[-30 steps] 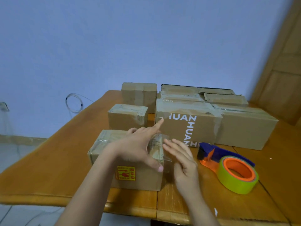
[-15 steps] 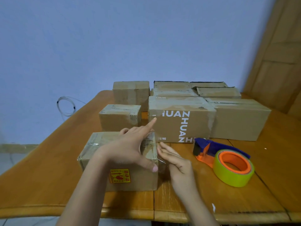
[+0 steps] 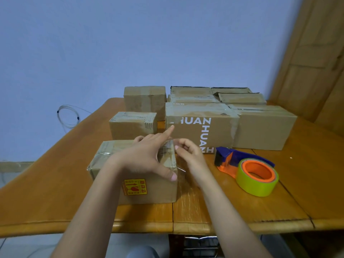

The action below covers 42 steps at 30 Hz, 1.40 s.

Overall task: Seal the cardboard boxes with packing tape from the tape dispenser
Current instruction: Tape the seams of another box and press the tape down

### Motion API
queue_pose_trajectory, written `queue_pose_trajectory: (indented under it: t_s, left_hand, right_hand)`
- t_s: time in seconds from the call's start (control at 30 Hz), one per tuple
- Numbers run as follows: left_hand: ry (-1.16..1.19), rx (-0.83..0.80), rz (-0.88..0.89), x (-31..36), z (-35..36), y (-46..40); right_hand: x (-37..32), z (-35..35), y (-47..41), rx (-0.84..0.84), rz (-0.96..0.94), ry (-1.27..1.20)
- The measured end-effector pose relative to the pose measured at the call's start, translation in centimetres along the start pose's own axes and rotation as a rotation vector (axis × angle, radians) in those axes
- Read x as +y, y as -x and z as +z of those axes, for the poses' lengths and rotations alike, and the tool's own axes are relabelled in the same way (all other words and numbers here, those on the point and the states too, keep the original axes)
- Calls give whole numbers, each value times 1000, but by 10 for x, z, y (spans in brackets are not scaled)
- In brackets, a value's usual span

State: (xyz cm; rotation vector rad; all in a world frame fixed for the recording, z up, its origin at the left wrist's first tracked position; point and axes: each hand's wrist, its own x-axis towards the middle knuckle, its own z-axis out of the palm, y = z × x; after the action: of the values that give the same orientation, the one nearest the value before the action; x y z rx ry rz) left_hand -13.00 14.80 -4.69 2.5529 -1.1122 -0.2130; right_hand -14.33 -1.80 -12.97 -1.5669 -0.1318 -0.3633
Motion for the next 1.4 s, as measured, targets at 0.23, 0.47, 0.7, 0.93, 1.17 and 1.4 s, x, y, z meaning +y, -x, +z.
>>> queue_pose_trajectory:
  t_s: [0.23, 0.47, 0.7, 0.93, 1.17, 1.4]
  left_hand:
    - [25, 13, 13, -4, 2, -2]
    - [26, -3, 18, -4, 2, -2]
    - [43, -19, 35, 0, 1, 0]
    - [30, -8, 32, -5, 2, -2]
    - [38, 10, 26, -3, 2, -2]
    - [28, -17, 46, 1, 2, 1]
  right_hand:
    - [0, 5, -3, 179, -40, 109]
    - [9, 12, 1, 368, -282, 416]
    - [9, 8, 6, 319, -347, 378]
    - [12, 6, 13, 311, -467, 535]
    - [13, 8, 25, 304, -527, 580]
    - [10, 7, 27, 280, -445, 441]
